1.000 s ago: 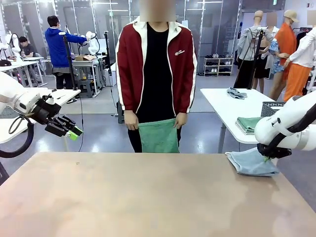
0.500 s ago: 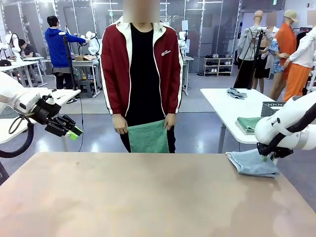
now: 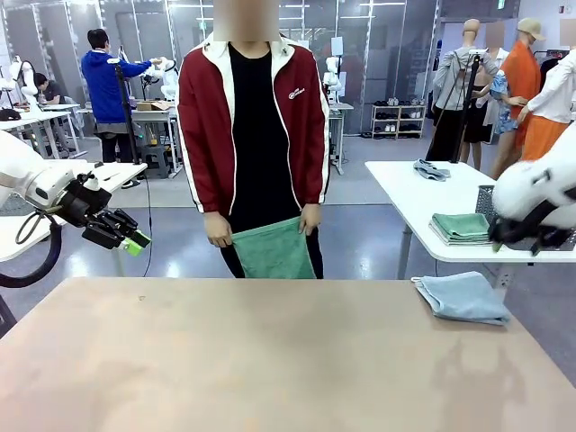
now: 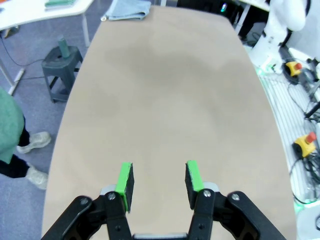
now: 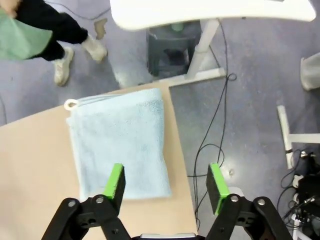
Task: Fold the towels and place them in the basket.
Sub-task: Place the folded Towel with hook on the right side of the table.
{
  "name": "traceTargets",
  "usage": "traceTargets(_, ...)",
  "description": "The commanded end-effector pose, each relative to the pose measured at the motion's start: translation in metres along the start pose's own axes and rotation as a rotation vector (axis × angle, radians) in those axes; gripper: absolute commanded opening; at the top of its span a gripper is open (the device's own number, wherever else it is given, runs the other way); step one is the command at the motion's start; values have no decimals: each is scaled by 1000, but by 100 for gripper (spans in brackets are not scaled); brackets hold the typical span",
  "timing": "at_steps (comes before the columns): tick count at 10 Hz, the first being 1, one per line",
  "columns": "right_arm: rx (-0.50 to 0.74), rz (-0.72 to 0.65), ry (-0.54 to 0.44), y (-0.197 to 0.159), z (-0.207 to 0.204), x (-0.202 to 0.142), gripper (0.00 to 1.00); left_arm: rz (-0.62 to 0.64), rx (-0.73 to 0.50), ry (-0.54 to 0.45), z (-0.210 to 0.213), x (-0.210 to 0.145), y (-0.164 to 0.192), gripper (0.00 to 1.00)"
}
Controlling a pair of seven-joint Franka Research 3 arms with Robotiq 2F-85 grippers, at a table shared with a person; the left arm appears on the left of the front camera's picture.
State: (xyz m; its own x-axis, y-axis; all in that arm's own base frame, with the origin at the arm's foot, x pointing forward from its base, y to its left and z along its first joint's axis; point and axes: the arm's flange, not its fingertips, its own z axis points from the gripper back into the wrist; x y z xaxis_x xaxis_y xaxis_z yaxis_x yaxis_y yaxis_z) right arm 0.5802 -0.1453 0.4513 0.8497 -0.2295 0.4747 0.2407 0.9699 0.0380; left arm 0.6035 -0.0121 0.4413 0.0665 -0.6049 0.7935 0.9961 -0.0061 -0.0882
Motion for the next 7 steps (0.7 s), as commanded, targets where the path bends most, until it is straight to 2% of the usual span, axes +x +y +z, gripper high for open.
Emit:
traceTargets(1, 25, 34, -18, -16, 80, -10, 84, -11, -7, -1, 0, 2, 2, 54)
traceTargets(3, 37, 56, -30, -18, 146, -15, 84, -11, -7, -1, 0, 2, 2, 54)
traceTargets(7, 19, 178, -10, -1, 216, -55, 84, -11, -7, -1, 0, 2, 2, 54)
